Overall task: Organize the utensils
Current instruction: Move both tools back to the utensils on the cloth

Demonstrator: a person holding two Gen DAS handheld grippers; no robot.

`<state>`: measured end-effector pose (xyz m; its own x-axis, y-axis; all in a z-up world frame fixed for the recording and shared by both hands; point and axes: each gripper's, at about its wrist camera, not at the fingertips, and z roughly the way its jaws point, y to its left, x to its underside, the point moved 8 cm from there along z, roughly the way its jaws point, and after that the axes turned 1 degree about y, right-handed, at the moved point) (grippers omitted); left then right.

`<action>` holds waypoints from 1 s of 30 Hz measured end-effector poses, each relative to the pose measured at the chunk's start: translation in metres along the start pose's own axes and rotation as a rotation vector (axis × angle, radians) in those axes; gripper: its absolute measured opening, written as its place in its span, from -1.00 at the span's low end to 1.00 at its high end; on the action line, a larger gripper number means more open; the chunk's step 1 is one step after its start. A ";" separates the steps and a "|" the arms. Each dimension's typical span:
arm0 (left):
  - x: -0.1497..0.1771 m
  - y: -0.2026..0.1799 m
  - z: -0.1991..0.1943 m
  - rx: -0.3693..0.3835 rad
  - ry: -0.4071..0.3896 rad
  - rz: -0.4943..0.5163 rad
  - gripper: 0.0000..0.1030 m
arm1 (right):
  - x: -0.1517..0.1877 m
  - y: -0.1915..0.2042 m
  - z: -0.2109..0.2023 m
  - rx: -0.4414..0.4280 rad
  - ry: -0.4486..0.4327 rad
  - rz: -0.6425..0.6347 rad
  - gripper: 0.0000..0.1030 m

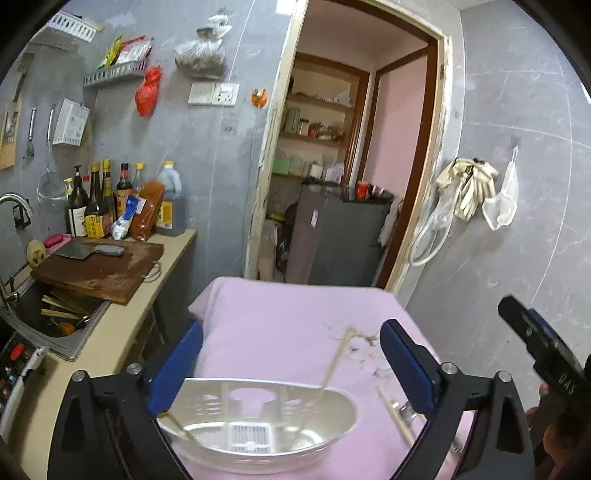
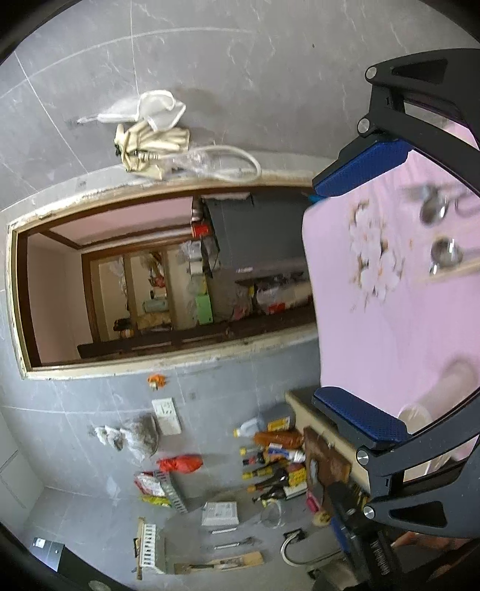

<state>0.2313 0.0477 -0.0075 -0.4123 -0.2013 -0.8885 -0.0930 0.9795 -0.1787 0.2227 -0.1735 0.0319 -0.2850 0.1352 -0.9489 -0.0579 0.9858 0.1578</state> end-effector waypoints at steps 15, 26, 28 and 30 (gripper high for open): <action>0.027 -0.102 0.027 0.027 0.018 0.079 0.94 | 0.035 -0.129 0.020 0.098 0.130 0.018 0.97; 0.096 -0.141 0.083 -0.008 0.147 0.056 0.94 | 0.103 -0.168 0.081 0.021 0.283 0.013 0.97; 0.113 -0.142 0.098 -0.002 0.206 0.045 0.94 | 0.115 -0.171 0.093 0.003 0.315 0.009 0.97; 0.127 -0.140 0.111 -0.007 0.250 0.038 0.94 | 0.129 -0.172 0.106 -0.022 0.354 0.007 0.97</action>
<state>0.2930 -0.1144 -0.1420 -0.6270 -0.1607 -0.7622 -0.0792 0.9866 -0.1429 0.2975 -0.3148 -0.1467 -0.5991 0.0948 -0.7950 -0.0745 0.9821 0.1733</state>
